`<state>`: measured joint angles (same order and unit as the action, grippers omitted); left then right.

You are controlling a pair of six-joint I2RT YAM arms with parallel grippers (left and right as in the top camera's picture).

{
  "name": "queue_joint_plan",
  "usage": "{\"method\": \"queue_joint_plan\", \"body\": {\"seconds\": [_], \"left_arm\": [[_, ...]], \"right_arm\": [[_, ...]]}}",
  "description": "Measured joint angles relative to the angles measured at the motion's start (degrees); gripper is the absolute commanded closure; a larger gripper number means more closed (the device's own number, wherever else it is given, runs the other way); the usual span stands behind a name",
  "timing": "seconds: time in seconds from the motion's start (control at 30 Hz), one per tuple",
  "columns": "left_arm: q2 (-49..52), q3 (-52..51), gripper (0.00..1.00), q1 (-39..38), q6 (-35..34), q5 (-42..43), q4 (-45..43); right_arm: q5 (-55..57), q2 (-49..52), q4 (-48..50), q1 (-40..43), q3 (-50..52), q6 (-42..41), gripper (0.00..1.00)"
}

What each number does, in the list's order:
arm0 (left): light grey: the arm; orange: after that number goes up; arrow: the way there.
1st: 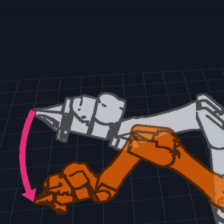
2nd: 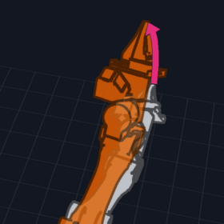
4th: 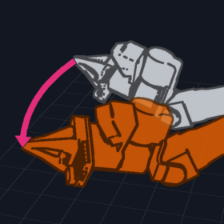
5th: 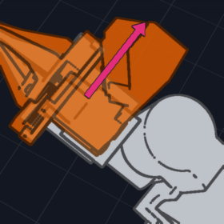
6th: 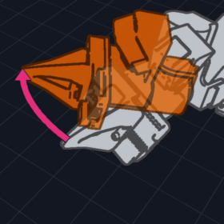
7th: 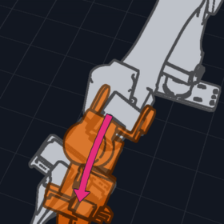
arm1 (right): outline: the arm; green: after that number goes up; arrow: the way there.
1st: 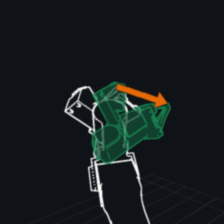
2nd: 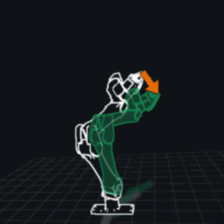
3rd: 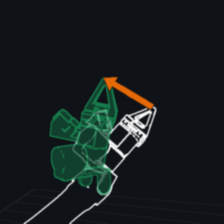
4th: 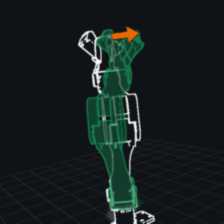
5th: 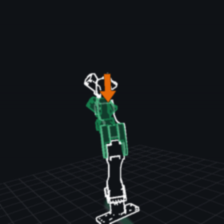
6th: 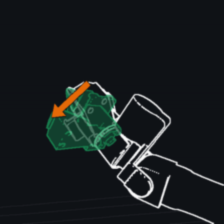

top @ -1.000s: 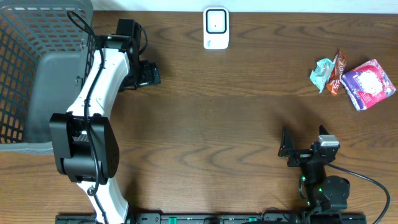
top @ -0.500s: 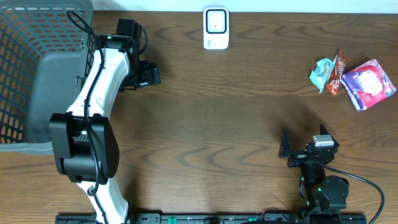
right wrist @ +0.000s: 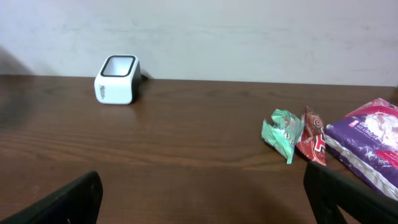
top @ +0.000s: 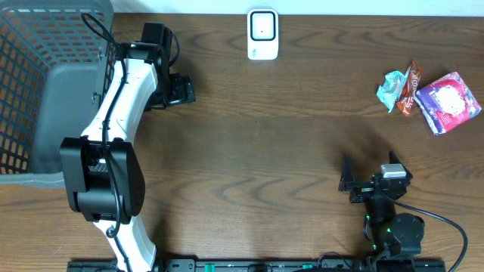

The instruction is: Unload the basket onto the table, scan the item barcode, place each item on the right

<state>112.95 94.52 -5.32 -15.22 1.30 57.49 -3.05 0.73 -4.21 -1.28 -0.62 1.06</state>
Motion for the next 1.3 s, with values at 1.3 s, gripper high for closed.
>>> {"method": "queue_joint_plan", "body": {"seconds": [1.3], "left_arm": [[-0.3,0.0,0.02,-0.2,0.0,-2.9,-0.1]], "right_arm": [[0.0,0.0,0.0,0.0,0.0,0.0,0.01]]}}
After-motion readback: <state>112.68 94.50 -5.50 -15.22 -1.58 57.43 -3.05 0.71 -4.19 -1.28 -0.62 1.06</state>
